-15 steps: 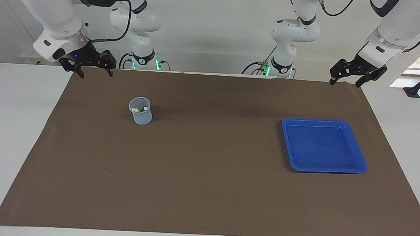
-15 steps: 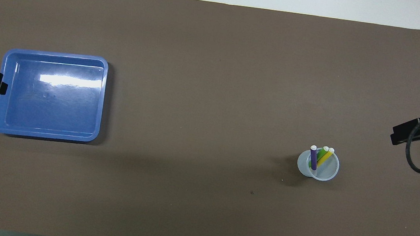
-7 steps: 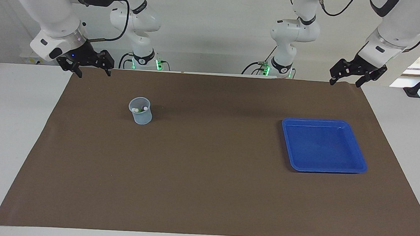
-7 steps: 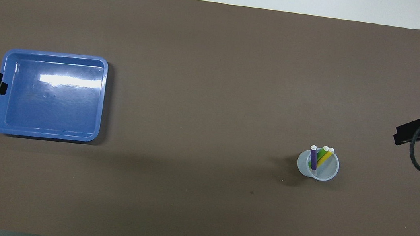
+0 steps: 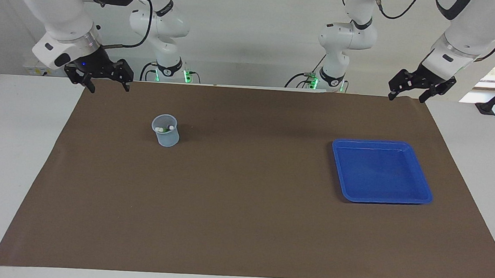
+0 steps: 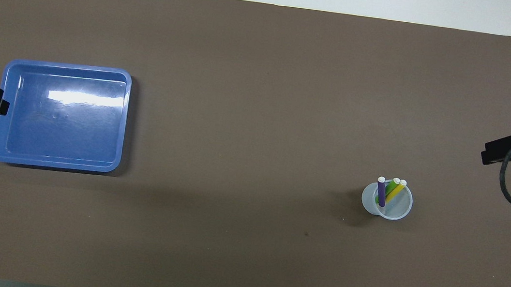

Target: Transfer and insert pens with both arms

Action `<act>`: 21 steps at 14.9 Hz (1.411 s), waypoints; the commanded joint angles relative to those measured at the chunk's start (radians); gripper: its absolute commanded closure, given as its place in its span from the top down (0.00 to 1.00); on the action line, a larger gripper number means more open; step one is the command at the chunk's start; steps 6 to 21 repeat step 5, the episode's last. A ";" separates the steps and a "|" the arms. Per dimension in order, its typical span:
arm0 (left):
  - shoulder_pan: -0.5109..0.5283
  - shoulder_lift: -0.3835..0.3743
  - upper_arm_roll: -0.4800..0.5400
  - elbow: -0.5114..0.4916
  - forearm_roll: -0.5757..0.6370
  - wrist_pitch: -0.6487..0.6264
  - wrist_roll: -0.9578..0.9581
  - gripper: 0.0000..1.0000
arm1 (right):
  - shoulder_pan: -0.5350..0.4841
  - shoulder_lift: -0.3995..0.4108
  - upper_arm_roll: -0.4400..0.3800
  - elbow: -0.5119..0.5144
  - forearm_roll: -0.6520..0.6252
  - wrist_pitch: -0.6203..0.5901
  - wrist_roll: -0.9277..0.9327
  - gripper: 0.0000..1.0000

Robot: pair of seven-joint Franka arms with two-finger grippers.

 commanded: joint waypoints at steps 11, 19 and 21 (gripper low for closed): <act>0.006 -0.016 -0.001 -0.009 0.015 -0.008 0.012 1.00 | -0.015 -0.006 0.012 0.001 0.016 0.021 0.021 1.00; 0.006 -0.016 -0.001 -0.009 0.015 -0.008 0.012 1.00 | -0.015 -0.006 0.012 0.001 0.016 0.021 0.021 1.00; 0.006 -0.016 -0.001 -0.009 0.015 -0.008 0.012 1.00 | -0.015 -0.006 0.012 0.001 0.016 0.021 0.021 1.00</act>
